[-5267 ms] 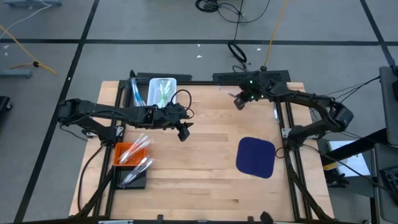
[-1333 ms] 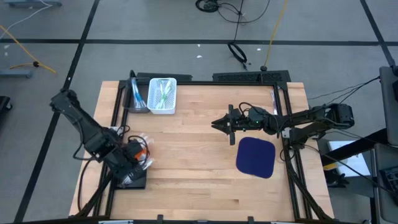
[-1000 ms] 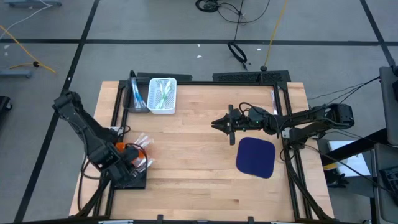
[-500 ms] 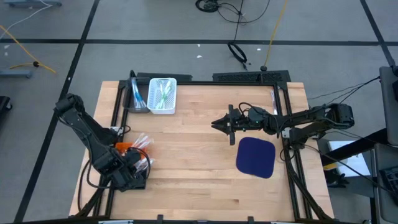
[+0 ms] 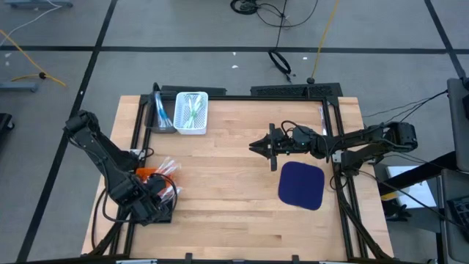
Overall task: Pick & Place Toothbrushes
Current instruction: Put the violet toothbrush into the black bin
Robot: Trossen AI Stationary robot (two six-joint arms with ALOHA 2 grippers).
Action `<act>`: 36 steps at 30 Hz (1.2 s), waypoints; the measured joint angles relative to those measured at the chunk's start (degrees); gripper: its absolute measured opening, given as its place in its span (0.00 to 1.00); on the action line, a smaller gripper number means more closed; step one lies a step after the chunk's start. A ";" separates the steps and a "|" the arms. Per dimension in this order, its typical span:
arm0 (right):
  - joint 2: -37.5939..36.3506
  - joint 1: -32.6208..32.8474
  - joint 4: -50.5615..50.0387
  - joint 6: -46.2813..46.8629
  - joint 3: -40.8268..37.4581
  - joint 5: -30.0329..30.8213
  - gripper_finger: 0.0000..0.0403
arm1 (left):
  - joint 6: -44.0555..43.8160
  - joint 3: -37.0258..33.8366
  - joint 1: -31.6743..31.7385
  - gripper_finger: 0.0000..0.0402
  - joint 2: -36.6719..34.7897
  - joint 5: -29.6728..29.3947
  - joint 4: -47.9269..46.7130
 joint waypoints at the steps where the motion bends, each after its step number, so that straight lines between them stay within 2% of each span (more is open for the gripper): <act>1: 0.00 0.00 -0.01 0.00 0.00 0.00 0.15 | -0.02 0.00 0.00 0.21 0.00 0.00 -0.09; 8: 0.00 0.00 -0.55 0.00 0.00 0.00 0.15 | 0.00 0.00 0.00 0.27 0.00 -0.11 -0.18; 14: 0.00 0.00 -0.46 0.00 0.00 0.00 0.15 | 1.41 0.00 0.01 0.27 -0.01 -4.39 -0.59; 19: 0.00 -0.13 -0.44 -0.01 0.00 0.02 0.15 | 3.65 0.00 0.79 0.27 -0.02 -9.26 -0.59; 23: -0.06 -1.86 -2.05 0.29 0.04 0.23 0.15 | 4.66 0.00 1.65 0.27 -0.04 -17.49 -0.57; 26: -1.12 -4.56 -8.65 2.09 0.04 1.41 0.14 | 5.80 0.00 2.39 0.27 -0.04 -24.93 -0.57; 31: -4.96 -10.38 -22.33 2.81 0.18 10.96 0.11 | 7.94 0.00 3.78 0.27 -0.04 -37.92 -0.08; 36: -8.91 -17.67 -41.81 3.42 2.49 16.92 0.10 | 12.62 0.00 6.23 0.27 -0.04 -45.59 2.33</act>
